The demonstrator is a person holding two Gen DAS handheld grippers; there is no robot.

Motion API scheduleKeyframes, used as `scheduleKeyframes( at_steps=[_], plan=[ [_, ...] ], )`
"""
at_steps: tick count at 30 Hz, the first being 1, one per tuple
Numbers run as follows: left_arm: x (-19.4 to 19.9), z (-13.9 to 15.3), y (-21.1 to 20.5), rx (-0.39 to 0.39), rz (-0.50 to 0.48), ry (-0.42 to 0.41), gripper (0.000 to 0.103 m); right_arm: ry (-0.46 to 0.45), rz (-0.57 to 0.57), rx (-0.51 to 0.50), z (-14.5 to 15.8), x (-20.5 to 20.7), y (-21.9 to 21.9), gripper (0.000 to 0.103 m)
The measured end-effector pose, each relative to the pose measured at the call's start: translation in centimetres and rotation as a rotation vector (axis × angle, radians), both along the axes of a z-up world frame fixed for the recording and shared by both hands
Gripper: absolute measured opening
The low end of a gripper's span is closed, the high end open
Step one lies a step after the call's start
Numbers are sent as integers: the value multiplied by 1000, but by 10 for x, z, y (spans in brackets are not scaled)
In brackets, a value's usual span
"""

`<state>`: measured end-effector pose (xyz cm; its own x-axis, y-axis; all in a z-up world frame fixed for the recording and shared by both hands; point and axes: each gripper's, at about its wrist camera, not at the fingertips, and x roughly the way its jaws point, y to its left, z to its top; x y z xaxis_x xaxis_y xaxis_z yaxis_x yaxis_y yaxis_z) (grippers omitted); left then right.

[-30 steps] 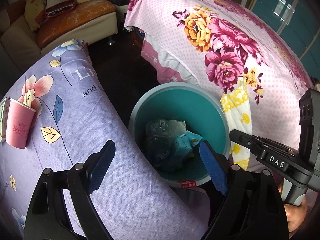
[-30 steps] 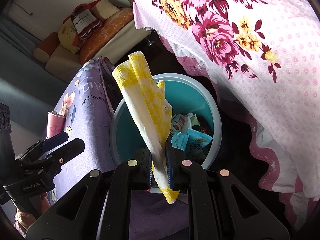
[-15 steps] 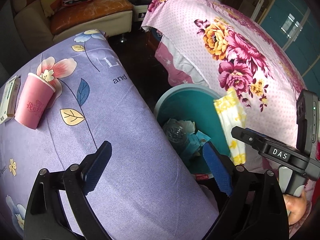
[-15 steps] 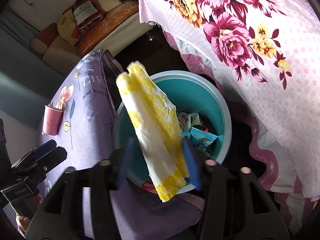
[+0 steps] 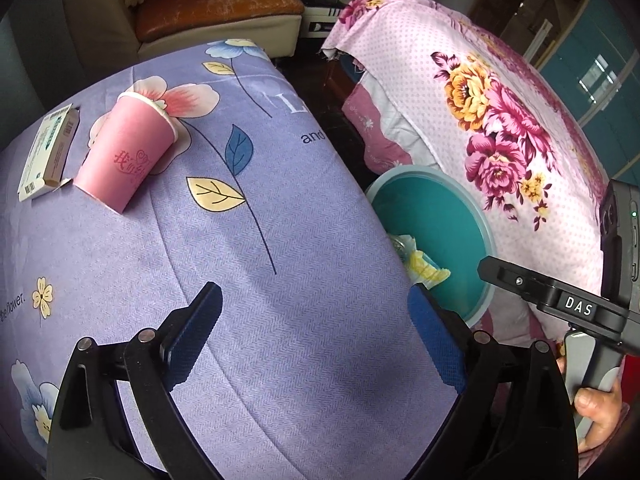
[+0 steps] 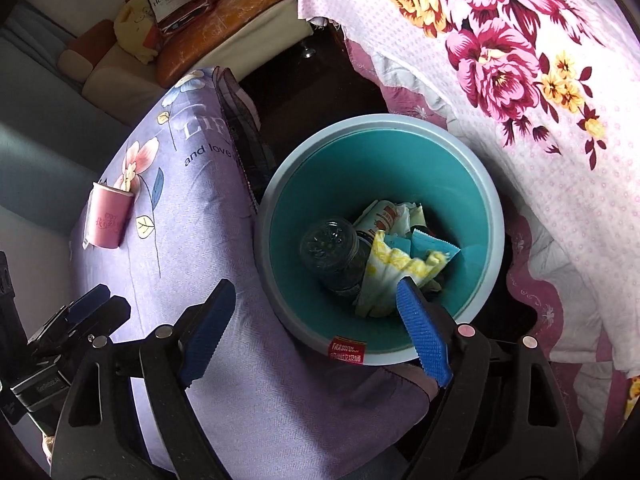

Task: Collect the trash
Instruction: 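Grasp the white medicine box with the left gripper while the right grasps the pink paper cup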

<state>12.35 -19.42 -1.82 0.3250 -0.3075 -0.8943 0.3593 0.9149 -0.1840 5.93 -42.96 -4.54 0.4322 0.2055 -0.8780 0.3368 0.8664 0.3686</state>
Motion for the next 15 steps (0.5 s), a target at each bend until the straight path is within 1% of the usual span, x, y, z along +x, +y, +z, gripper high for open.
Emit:
scheduleKeyframes(
  at_steps=[3, 9, 15],
  plan=[
    [-1, 3, 17, -21, 25, 3, 94, -7, 25, -22, 9, 3, 15, 83],
    [-4, 5, 54, -40, 73, 2, 94, -12, 74, -43, 22, 12, 50, 83],
    [-3, 1, 100, -43, 142, 11, 94, 3, 137, -58, 28, 24, 91, 83]
  ],
)
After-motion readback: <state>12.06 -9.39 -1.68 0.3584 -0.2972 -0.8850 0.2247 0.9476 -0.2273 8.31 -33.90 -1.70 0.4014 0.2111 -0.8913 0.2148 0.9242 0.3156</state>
